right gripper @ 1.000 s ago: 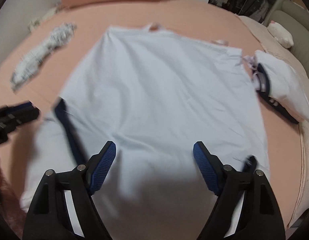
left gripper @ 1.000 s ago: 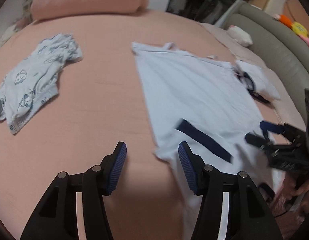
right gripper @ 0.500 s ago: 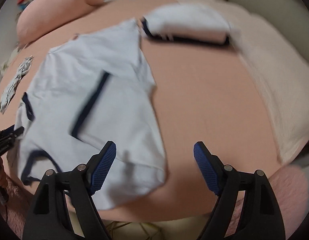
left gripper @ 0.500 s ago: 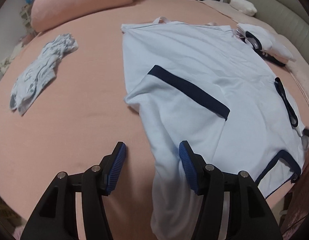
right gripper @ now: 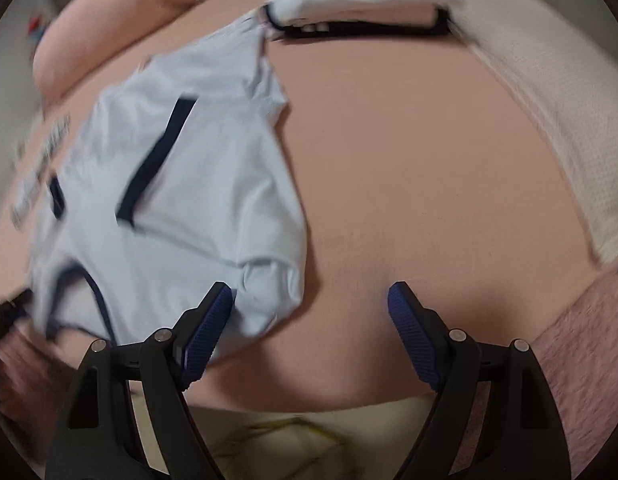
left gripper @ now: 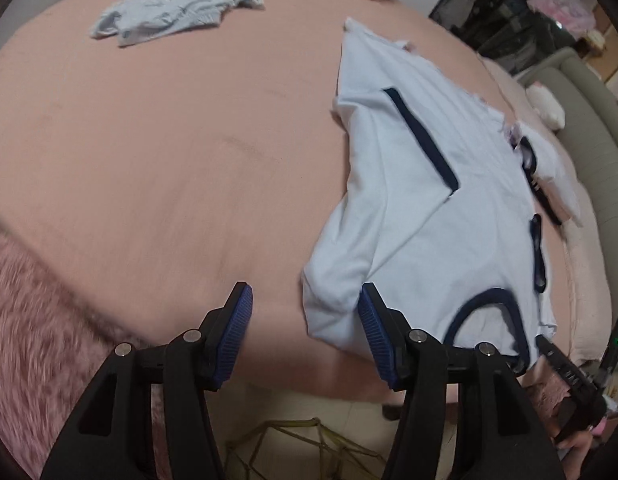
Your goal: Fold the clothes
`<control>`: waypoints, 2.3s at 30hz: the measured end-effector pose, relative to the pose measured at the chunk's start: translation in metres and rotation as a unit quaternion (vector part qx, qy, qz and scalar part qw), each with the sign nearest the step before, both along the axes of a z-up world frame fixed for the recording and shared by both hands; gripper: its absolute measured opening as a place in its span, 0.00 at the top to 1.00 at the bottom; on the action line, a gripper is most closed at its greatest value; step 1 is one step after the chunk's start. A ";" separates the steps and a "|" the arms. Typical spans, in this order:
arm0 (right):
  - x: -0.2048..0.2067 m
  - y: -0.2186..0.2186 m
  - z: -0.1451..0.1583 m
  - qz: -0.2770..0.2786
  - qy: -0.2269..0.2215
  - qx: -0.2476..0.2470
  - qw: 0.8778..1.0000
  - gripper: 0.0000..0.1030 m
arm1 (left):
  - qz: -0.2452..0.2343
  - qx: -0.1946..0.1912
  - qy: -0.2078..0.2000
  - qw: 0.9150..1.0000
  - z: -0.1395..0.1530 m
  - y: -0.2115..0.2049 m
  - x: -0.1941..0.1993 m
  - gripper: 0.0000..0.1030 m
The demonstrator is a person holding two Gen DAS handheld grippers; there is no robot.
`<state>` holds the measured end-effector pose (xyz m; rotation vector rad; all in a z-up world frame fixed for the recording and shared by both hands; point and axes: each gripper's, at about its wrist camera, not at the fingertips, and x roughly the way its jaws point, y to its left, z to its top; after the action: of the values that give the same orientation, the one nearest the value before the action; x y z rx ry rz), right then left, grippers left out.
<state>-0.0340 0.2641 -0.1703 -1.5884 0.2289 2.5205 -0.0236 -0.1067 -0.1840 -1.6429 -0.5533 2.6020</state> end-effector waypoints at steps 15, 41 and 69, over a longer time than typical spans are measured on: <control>-0.005 0.002 0.001 -0.018 0.040 -0.048 0.998 0.56 | 0.009 0.026 0.044 0.999 -0.006 0.008 -0.001 0.74; 0.044 -0.029 0.065 0.059 0.071 -0.087 0.992 0.94 | -0.047 0.050 0.054 0.996 0.052 -0.006 0.047 0.94; -0.161 0.015 0.053 0.016 0.073 -0.118 0.990 0.36 | -0.060 0.064 0.041 0.995 0.028 -0.025 -0.175 0.41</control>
<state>-0.1947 0.2793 -0.1178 -1.4942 0.5416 2.7225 -0.1983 -0.1316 -0.1556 -1.4756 -0.5837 2.4811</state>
